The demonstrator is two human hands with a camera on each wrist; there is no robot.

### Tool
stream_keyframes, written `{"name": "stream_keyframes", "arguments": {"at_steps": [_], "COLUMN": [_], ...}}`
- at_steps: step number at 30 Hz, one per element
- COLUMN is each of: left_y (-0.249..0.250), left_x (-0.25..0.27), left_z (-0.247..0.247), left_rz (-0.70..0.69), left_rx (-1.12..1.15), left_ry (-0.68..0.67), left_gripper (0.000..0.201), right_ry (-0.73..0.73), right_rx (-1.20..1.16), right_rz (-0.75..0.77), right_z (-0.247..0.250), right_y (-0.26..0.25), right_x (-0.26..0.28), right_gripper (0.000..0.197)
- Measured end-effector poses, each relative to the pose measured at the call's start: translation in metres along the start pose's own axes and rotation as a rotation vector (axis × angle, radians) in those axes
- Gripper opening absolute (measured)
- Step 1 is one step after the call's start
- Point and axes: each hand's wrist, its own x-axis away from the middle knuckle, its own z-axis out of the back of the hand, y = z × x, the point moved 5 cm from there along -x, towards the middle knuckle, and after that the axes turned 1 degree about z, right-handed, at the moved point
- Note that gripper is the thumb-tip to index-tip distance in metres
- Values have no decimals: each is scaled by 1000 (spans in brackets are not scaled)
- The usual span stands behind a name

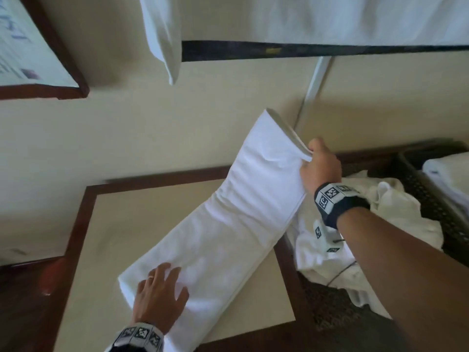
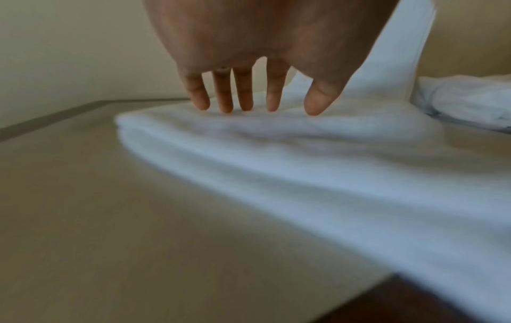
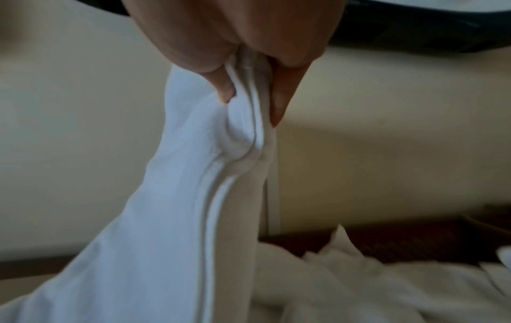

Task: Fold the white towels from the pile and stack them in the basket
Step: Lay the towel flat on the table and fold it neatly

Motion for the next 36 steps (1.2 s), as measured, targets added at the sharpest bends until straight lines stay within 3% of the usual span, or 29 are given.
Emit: {"name": "stream_keyframes", "arguments": {"at_steps": [5,9,11,14,17,19,23,26,29,33,36], "left_y": [-13,-54,-80,-103,-101,-89,-44,-14,-4,-15,-31], "left_x": [-15,-26,-27,-24,-17,-14,-18,-30,-45,-53,-39], "left_z": [18,34,38,47,55,54,37,27,24,46,48], "left_rz": [-20,81,104,25,-160,-333,-584,-640,-653,-823,-958], "left_rx": [202,452,501,487,355,252,34,-117,-257,-270,-238], "left_ry": [141,286,321,314,333,328,136,63,20,140,216], "left_gripper": [43,47,47,44,38,37,51,70,80,54,54], "right_ry": [-105,-272,-405,-672,-781,-713,-613,-609,-528,-305,-343], "right_rx": [43,92,157,269,368,407,460,384,279,246,319], "right_rz": [237,492,551,562,582,537,312,235,230,339,370], "right_z": [-1,-37,-62,-107,-139,-145,-130,-116,-99,-80,-91], "right_y": [-47,-89,-104,-104,-91,-84,-76,-75,-77,-81,-76], "right_x": [20,99,150,237,300,303,274,263,261,270,291], "right_gripper": [29,31,32,34,45,52,47,57,47,51,54]}}
